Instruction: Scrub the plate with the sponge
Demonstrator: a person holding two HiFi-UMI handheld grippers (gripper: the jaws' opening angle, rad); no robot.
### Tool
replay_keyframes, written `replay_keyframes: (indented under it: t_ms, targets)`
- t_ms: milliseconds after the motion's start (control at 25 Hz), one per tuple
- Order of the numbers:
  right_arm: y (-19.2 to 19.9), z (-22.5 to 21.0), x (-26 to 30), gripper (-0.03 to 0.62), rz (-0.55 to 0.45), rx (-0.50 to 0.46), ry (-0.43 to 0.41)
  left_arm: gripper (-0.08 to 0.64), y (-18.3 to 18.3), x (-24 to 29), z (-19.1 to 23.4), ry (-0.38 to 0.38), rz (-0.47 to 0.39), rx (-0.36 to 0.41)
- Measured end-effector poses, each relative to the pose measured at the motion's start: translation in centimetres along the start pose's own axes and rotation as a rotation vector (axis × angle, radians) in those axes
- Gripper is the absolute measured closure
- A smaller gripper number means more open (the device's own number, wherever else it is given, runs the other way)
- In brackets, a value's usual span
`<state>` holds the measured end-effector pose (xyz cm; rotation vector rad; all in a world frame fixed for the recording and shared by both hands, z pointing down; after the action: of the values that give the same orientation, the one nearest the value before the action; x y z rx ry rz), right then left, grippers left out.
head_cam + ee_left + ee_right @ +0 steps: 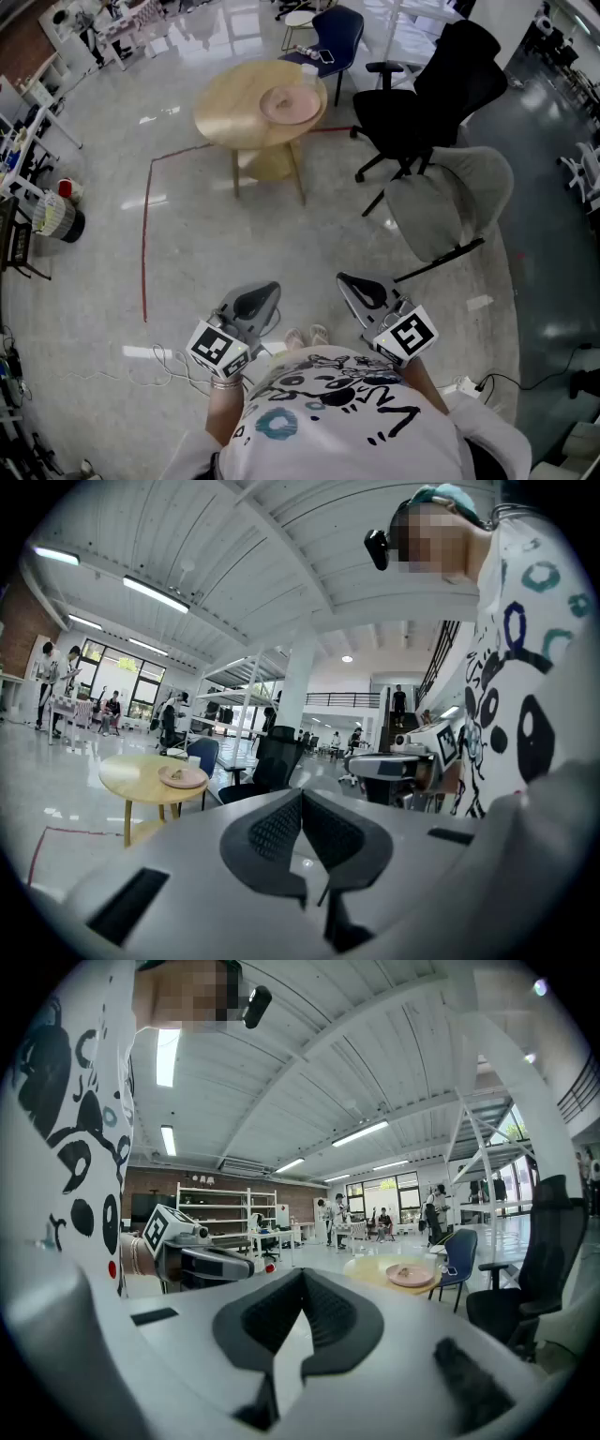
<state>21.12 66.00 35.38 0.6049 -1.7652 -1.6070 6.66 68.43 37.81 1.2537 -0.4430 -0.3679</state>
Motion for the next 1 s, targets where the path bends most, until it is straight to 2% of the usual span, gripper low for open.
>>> replay_keyframes:
  t_ms: [200, 400, 640, 840, 1000]
  targets:
    - [0.3, -1.1, -0.1, 0.568, 0.014, 0.007, -0.003, 0.543, -0.2, 0.6, 0.2, -0.012, -0.006, -0.012]
    - [0.1, -2.1, 0.0, 0.568, -0.005, -0.031, -0.024, 0.543, -0.3, 1.7, 0.4, -0.032, -0.014, -0.009]
    - [0.9, -4.0, 0.9, 0.565, -0.007, 0.038, -0.060, 0.543, 0.3, 2.2, 1.7, -0.082, -0.053, -0.041]
    - [1.1, -6.8, 3.4, 0.565, 0.006, 0.058, -0.043, 0.543, 0.2, 2.7, 5.3, -0.131, -0.040, -0.063]
    - [0.2, -8.9, 7.6, 0.565, -0.008, 0.067, -0.033, 0.543, -0.7, 3.2, 10.1, -0.137, -0.023, -0.055]
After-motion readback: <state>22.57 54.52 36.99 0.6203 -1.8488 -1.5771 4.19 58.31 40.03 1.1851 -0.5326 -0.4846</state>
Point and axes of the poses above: the fingertips, and each gripper's own axes: x forward along the fingers, z to its left, y out of its underside, the point moved 3 cm from there along -x, backward along the fingers, and after that the axes turned 14 degrees about y, right-handed, at the moved point
